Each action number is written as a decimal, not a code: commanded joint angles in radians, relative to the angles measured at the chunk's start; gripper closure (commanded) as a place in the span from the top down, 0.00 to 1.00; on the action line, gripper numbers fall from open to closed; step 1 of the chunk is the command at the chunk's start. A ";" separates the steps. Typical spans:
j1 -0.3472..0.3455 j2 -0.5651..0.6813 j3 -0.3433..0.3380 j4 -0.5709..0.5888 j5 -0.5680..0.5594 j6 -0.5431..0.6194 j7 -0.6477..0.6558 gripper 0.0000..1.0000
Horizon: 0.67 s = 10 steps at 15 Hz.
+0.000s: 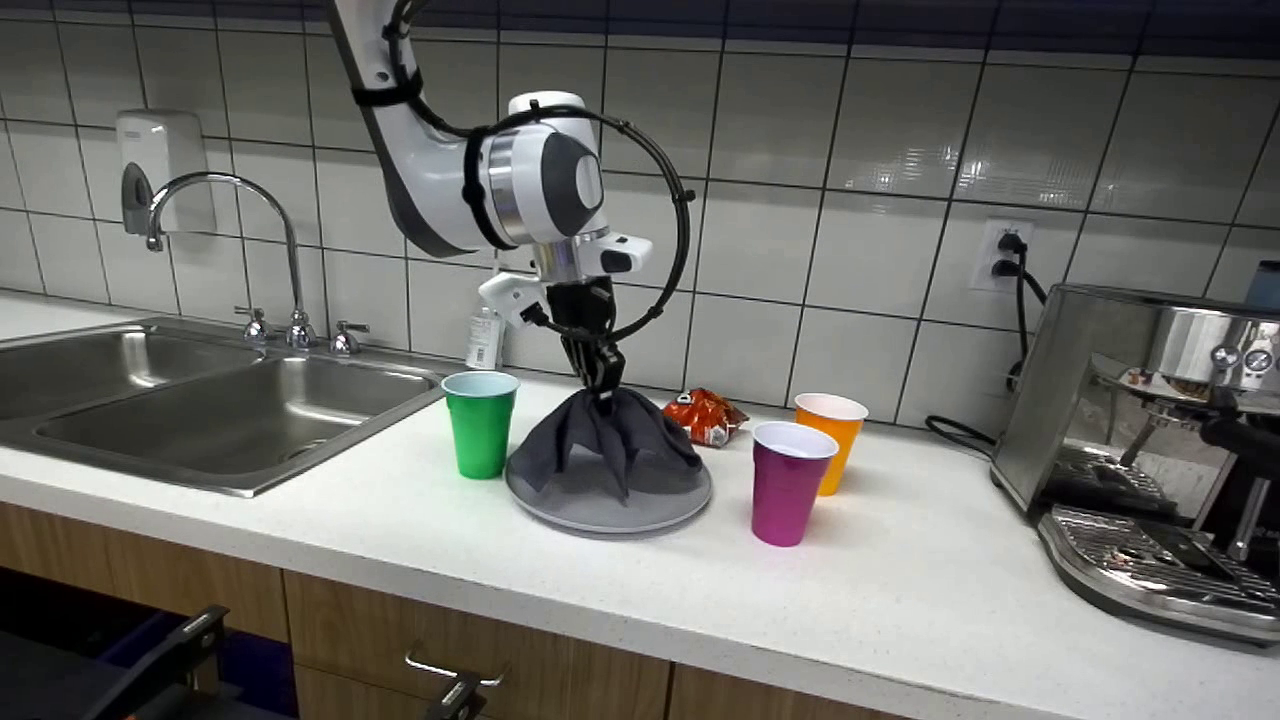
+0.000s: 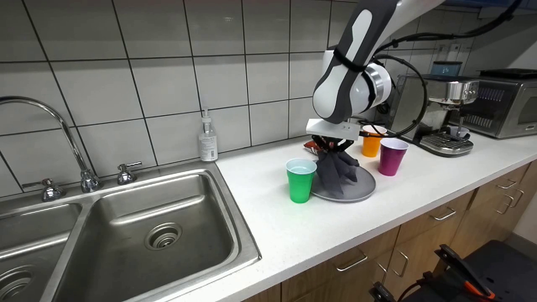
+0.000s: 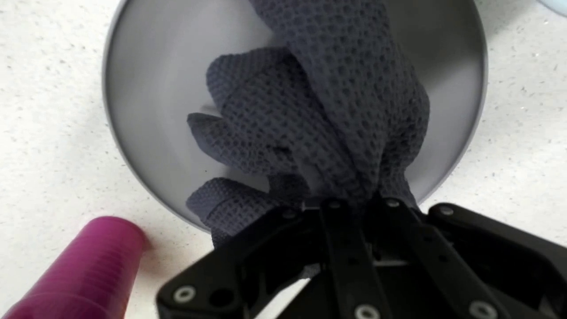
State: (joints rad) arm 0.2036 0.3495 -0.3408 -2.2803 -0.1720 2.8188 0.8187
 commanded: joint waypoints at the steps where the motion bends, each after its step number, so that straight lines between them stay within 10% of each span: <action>1: 0.011 -0.091 -0.011 -0.046 -0.053 -0.025 0.019 0.03; 10: -0.032 -0.220 0.010 -0.110 -0.148 -0.042 0.033 0.03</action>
State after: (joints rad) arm 0.1963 0.2103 -0.3415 -2.3471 -0.2658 2.8149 0.8201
